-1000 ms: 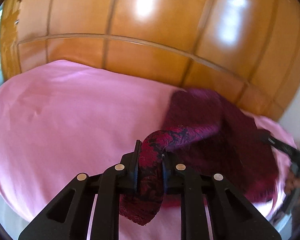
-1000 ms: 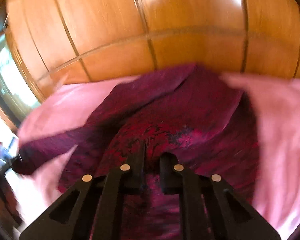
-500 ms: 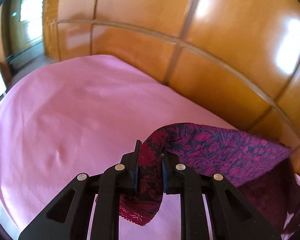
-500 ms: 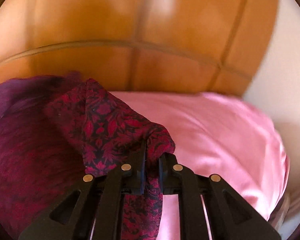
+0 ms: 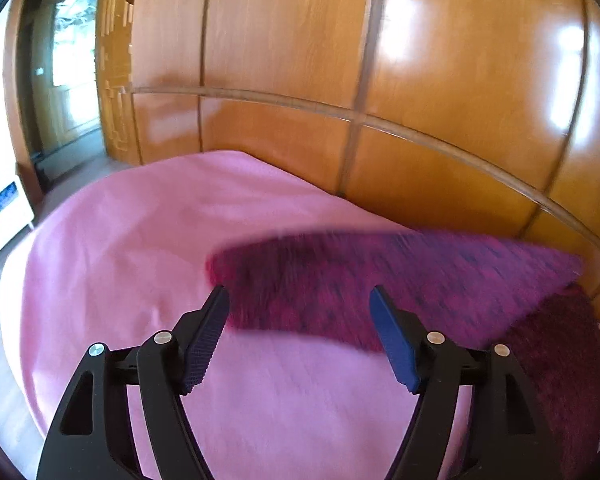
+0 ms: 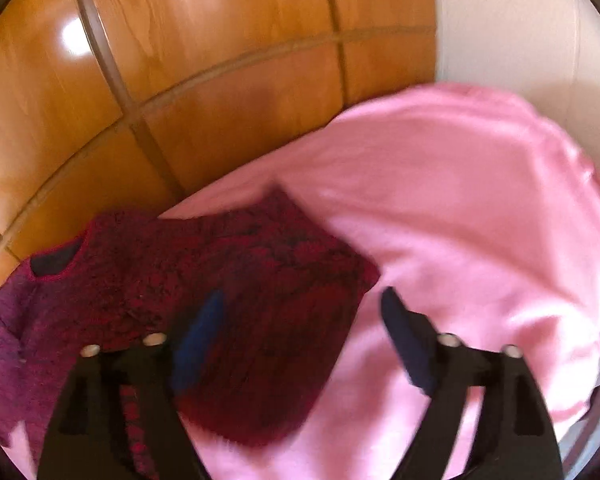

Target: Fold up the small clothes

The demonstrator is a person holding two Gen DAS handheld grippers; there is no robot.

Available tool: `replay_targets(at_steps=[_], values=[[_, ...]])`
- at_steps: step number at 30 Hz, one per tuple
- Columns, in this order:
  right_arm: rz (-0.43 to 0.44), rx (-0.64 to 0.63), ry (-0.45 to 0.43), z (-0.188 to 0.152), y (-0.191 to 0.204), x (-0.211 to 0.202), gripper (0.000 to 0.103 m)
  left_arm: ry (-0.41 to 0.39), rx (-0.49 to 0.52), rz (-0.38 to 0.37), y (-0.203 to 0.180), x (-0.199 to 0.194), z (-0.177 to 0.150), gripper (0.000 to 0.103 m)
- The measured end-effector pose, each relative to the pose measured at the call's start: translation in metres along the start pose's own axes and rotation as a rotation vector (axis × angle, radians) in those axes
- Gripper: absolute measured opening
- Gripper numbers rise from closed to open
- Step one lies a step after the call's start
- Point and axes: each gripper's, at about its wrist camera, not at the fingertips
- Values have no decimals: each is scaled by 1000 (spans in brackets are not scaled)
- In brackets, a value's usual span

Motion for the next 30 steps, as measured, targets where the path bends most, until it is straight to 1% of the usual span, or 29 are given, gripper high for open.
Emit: replay_targets(at_steps=[1,2,3,4,5,6,7,8,9,11,12,13,15,16,17,18,19,20,22,23,25,27,30], values=[[-6,3,-8,-1,-3,-6,86,-2,-1,-50,-1,-8,-8,71],[13,17,-11,-4,-8,-13,86,7,9,-124,-4,-19,-22,71],[44,29,-10,-8,-11,-18,86,24,24,-170,-7,-24,-32,71],[71,28,-3,-15,-11,-25,86,51,44,-227,-11,-28,-44,71],[104,4,11,-25,-8,-34,86,102,72,-305,-18,-29,-60,71],[138,-18,24,-34,-3,-39,85,137,89,-341,-23,-28,-70,71],[191,-38,48,-46,2,-46,82,176,103,-372,-28,-26,-80,71],[261,-55,91,-61,9,-51,77,230,112,-409,-33,-20,-92,71],[322,-73,137,-76,16,-53,74,267,115,-433,-38,-16,-98,71],[397,-114,214,-104,32,-56,60,348,102,-491,-45,-2,-109,70],[427,-131,256,-118,39,-55,58,387,83,-519,-48,5,-113,70],[458,-153,317,-137,49,-52,52,418,71,-547,-50,8,-118,69],[479,-184,377,-161,60,-51,47,465,10,-581,-51,16,-124,60],[491,-189,402,-172,64,-50,42,486,-20,-597,-50,19,-127,52],[505,-188,422,-180,67,-50,41,505,-41,-624,-50,22,-128,41],[508,-189,429,-185,69,-49,40,510,-38,-634,-52,20,-130,35],[510,-190,427,-188,70,-50,38,512,-28,-632,-53,18,-132,29],[514,-190,428,-189,72,-51,33,505,-8,-623,-56,16,-133,21],[513,-202,423,-192,71,-54,27,489,18,-618,-62,14,-136,15],[505,-232,414,-191,74,-57,22,481,22,-617,-62,11,-135,14],[492,-298,377,-186,82,-73,17,451,-3,-639,-59,1,-127,12],[497,-341,329,-179,90,-84,16,419,-25,-667,-53,-13,-118,11],[534,-397,260,-166,86,-114,14,379,0,-690,-45,-45,-117,10]])
Point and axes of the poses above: each gripper's, at about its wrist camera, not at the fingertips, and x roughly the way its jaws point, y to its left, z to its top, and after that the axes turned 1 degree about z, right-handed
